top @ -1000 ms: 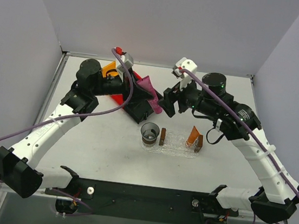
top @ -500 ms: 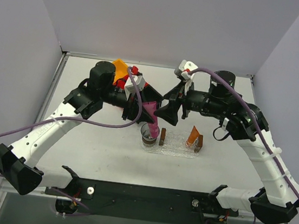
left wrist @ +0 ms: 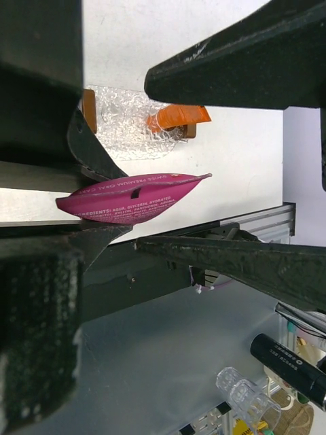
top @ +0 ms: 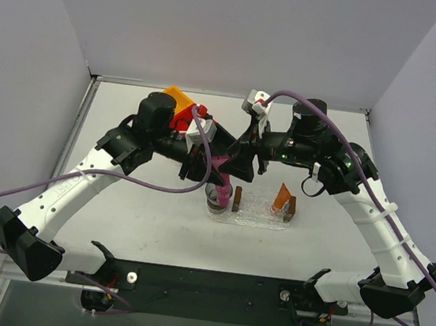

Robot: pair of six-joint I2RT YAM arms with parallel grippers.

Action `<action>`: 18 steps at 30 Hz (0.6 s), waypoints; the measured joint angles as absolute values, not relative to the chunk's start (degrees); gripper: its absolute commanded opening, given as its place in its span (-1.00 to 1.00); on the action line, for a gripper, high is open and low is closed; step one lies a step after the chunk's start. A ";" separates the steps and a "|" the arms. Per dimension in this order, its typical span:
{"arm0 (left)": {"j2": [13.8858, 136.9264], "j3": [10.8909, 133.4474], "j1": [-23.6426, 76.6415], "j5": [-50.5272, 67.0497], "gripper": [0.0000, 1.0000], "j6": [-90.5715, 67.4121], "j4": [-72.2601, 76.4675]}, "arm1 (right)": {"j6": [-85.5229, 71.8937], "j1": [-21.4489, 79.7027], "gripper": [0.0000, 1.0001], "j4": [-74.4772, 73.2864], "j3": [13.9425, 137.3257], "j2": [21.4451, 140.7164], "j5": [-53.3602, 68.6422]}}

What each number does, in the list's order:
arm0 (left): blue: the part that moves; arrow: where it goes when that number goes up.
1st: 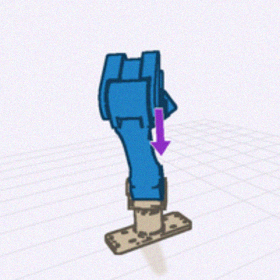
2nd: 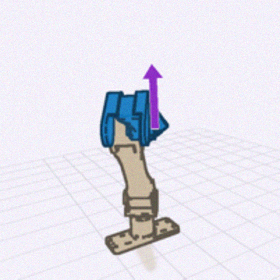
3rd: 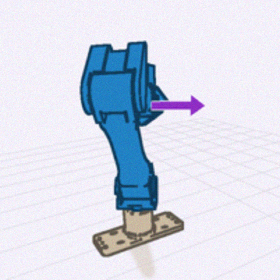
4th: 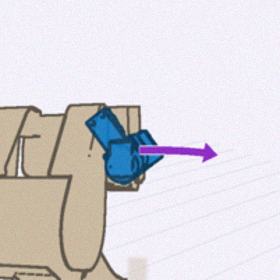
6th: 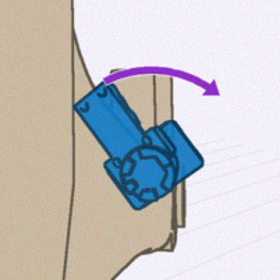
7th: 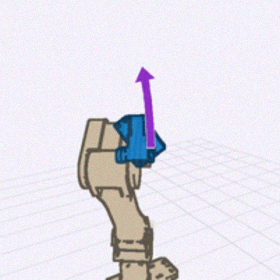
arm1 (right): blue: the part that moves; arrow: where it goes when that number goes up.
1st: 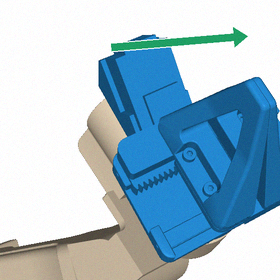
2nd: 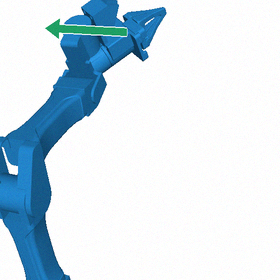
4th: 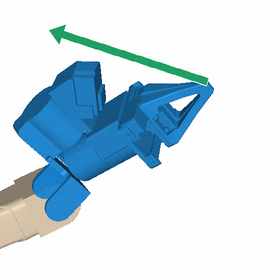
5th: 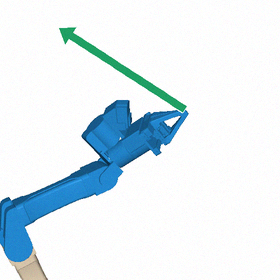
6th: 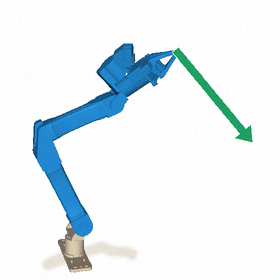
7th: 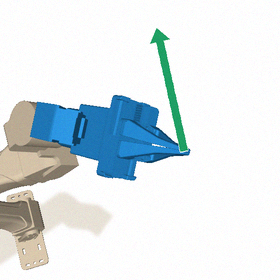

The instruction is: Prepare toiletry sets of a toothbrush and toothpaste on the tray

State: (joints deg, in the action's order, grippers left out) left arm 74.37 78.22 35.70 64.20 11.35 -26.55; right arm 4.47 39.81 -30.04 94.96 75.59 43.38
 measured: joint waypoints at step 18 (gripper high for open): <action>75.64 80.18 36.67 62.22 -1.00 15.07 -30.52 | 5.28 41.82 -0.40 -30.39 94.61 76.23 45.04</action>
